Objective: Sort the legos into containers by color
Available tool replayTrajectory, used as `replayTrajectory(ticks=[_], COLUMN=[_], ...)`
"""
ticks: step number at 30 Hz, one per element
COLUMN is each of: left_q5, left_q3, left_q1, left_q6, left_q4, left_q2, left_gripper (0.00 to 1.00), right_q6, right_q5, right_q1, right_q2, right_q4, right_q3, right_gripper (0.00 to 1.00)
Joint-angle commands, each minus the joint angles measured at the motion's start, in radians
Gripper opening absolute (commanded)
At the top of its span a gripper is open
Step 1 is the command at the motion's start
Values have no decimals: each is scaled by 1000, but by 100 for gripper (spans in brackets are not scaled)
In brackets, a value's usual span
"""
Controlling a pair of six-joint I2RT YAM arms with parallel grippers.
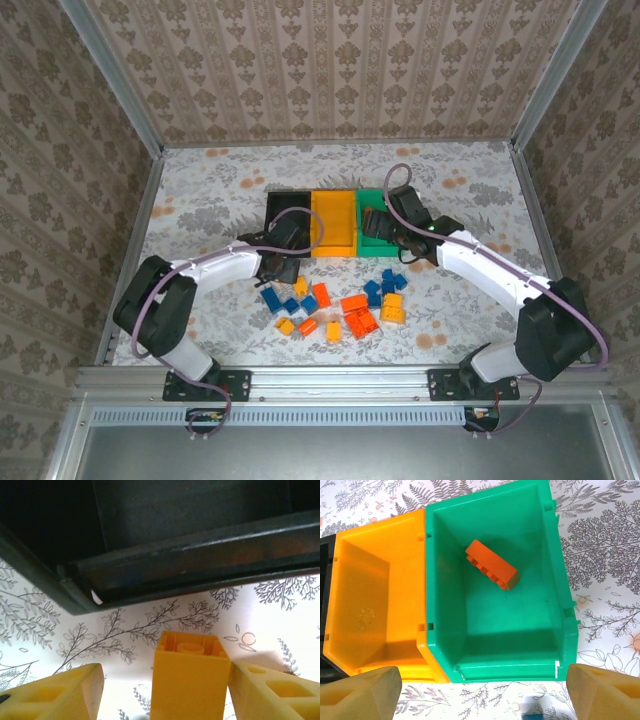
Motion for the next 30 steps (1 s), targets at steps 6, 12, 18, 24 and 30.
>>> replayTrajectory(ticks=[6, 12, 18, 24, 30], left_q5=[45, 41, 25, 37, 65], left_q3=[-30, -37, -1, 135, 306], left_q1=[-7, -27, -54, -16, 89], left_q6=[-7, -10, -28, -22, -2], left_q4=[26, 8, -62, -93, -36], left_q2=[46, 12, -135, -225, -61], left_gripper=[55, 40, 35, 35, 34], right_q6=[11, 16, 23, 39, 54], right_q5=[36, 45, 50, 50, 53], right_q1=[-6, -6, -11, -15, -25], right_q2=[-60, -69, -81, -112, -146], right_q4=[-10, -15, -19, -19, -36], right_q3=[-14, -11, -16, -59, -113], right_gripper=[87, 87, 87, 87, 87])
